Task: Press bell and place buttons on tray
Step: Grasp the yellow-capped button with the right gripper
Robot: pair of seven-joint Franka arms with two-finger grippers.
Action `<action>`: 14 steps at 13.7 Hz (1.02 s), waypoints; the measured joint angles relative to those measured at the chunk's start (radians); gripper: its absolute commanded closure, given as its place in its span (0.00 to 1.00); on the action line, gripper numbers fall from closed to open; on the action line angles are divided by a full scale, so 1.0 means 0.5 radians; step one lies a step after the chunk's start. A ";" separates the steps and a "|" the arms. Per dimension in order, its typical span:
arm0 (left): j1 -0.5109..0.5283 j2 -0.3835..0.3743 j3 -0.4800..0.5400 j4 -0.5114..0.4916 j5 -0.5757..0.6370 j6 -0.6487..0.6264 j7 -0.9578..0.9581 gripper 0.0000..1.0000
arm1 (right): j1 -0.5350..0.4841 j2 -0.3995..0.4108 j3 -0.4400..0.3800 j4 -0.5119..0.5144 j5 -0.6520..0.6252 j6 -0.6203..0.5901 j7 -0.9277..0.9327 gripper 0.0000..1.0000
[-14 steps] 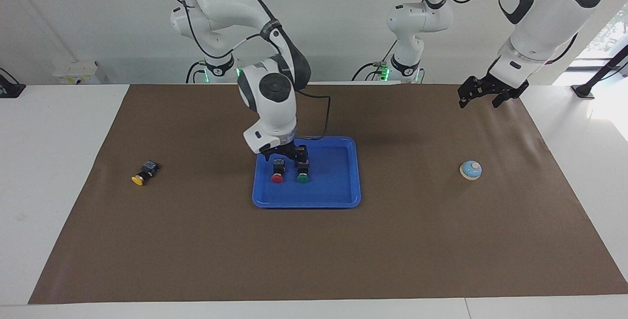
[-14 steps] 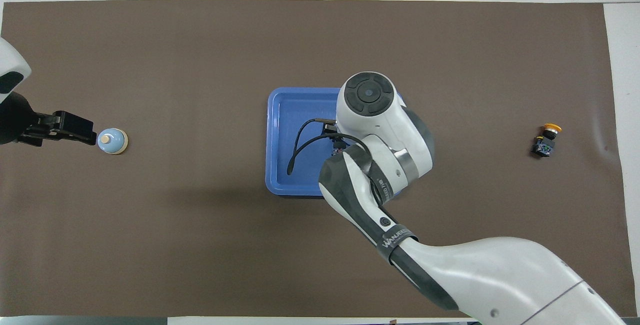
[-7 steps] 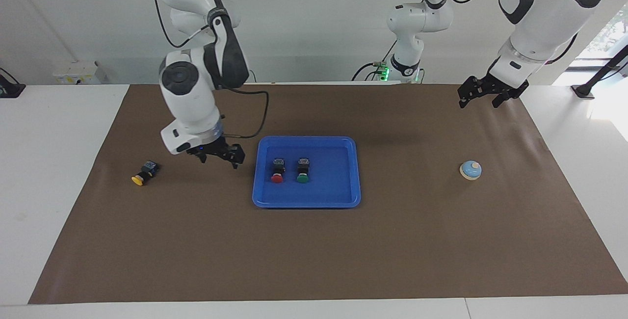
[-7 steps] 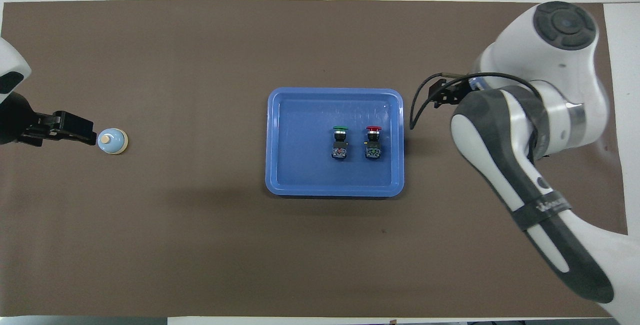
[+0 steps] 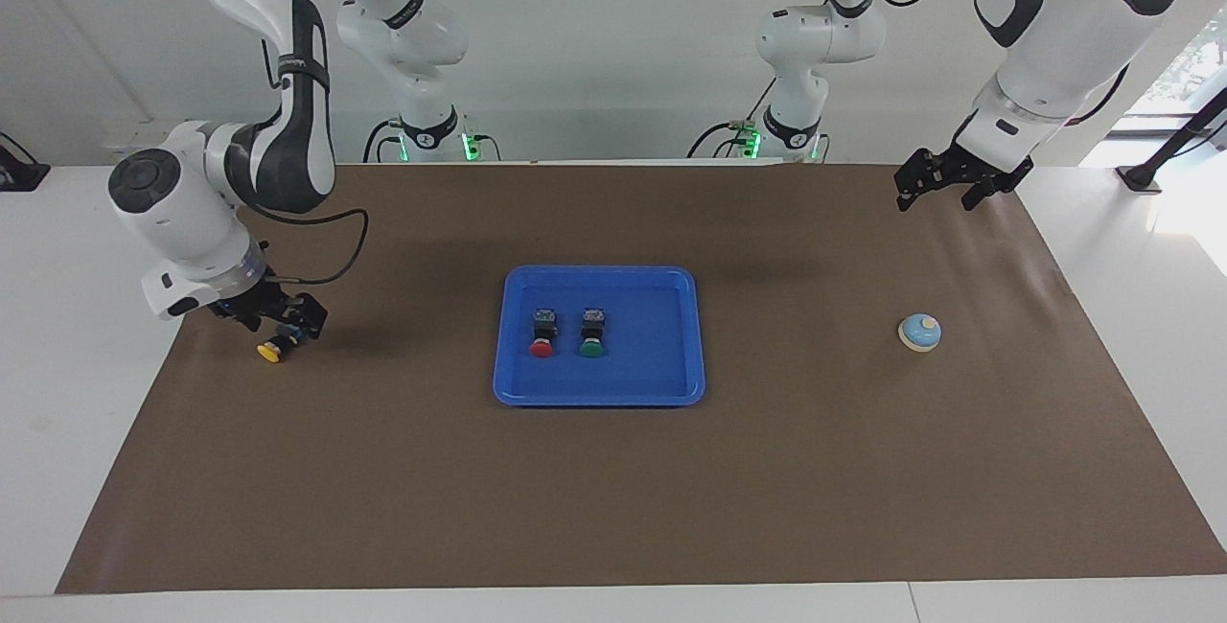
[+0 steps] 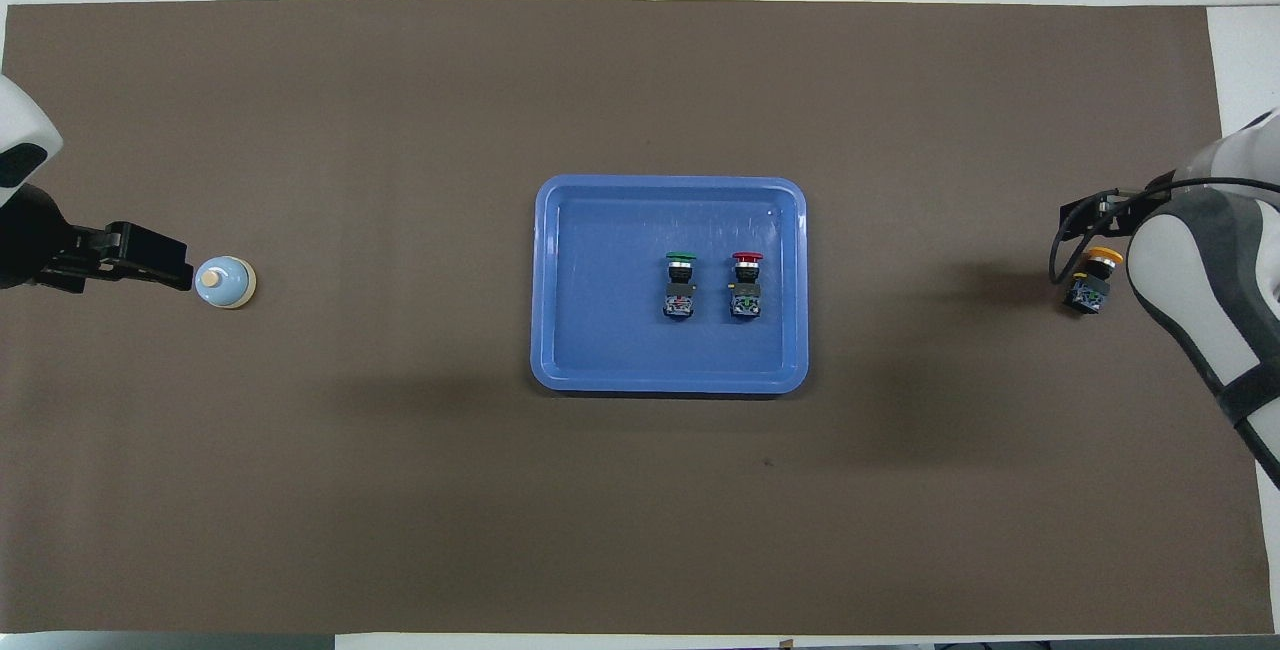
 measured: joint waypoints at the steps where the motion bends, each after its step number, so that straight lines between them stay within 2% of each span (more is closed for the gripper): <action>1: 0.000 0.000 0.000 0.000 0.000 0.000 0.000 0.00 | -0.028 -0.010 0.000 -0.094 0.000 0.095 -0.001 0.00; 7: 0.000 0.000 0.000 0.000 0.000 -0.001 0.000 0.00 | -0.100 -0.017 0.000 -0.342 0.000 0.391 0.007 0.00; 8: 0.000 0.000 0.000 0.000 0.000 -0.001 0.000 0.00 | -0.101 -0.018 0.001 -0.352 0.000 0.408 0.007 0.21; 9: 0.000 0.000 0.000 0.000 0.000 -0.001 0.000 0.00 | -0.101 -0.019 0.002 -0.357 0.000 0.409 0.007 0.53; 10: 0.000 0.000 0.000 0.000 0.000 -0.001 0.000 0.00 | -0.101 -0.020 0.003 -0.361 0.000 0.410 0.007 1.00; 14: 0.000 0.000 0.000 0.000 0.000 -0.001 0.000 0.00 | -0.101 -0.023 0.014 -0.364 0.000 0.414 0.007 1.00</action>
